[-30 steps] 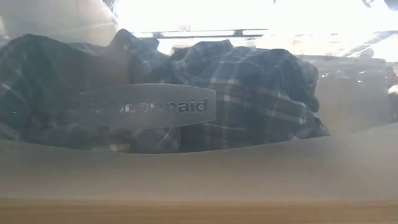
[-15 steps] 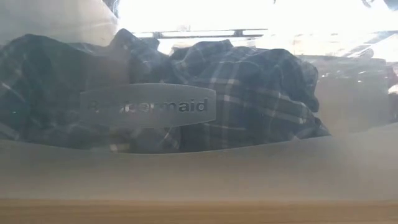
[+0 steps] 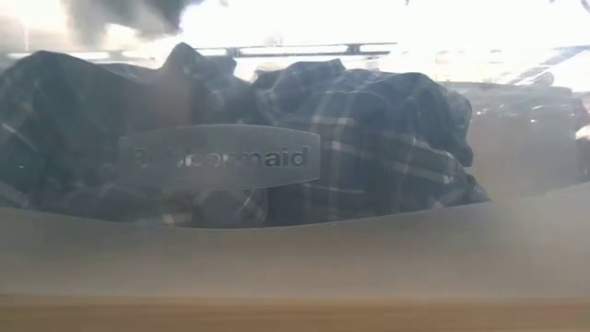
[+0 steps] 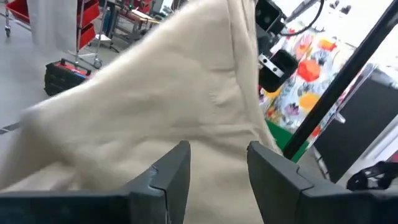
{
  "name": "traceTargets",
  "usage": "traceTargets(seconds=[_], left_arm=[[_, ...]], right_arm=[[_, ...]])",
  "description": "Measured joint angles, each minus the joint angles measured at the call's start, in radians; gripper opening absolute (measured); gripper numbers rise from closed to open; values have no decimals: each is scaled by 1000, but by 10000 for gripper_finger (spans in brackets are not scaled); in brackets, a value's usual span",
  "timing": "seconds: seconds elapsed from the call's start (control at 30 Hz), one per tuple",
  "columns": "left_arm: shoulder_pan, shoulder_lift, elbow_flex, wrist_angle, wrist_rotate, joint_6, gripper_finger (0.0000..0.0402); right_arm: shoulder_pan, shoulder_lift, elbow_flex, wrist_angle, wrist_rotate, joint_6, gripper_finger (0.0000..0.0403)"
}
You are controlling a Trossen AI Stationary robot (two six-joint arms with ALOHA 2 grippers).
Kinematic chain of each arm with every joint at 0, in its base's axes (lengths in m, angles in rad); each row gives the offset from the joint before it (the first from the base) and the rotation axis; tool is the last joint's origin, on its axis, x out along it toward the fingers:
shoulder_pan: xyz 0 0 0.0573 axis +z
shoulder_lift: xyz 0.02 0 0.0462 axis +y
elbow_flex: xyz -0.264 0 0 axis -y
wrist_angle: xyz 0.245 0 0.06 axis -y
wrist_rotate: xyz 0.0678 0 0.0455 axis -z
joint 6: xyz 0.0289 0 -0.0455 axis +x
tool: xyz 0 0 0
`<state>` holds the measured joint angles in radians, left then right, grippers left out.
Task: Sort clothes
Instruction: Put the brown shorts into the transparent bin
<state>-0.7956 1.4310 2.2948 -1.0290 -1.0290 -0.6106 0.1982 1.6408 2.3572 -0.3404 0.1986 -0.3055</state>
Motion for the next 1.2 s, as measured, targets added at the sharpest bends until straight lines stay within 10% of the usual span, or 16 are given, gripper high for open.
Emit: traceTargets(seconds=[0.3,0.63,1.2], left_arm=[[0,-58,0,0,-100,65,139],[1,-61,0,0,-238,191,139],[147,7,-1,-274,-132,-7,116]], right_arm=[[-10,-126,0,-411,57,243,15],[1,115,-13,-586,-113,367,24],[-35,79,-10,-936,-156,599,320]])
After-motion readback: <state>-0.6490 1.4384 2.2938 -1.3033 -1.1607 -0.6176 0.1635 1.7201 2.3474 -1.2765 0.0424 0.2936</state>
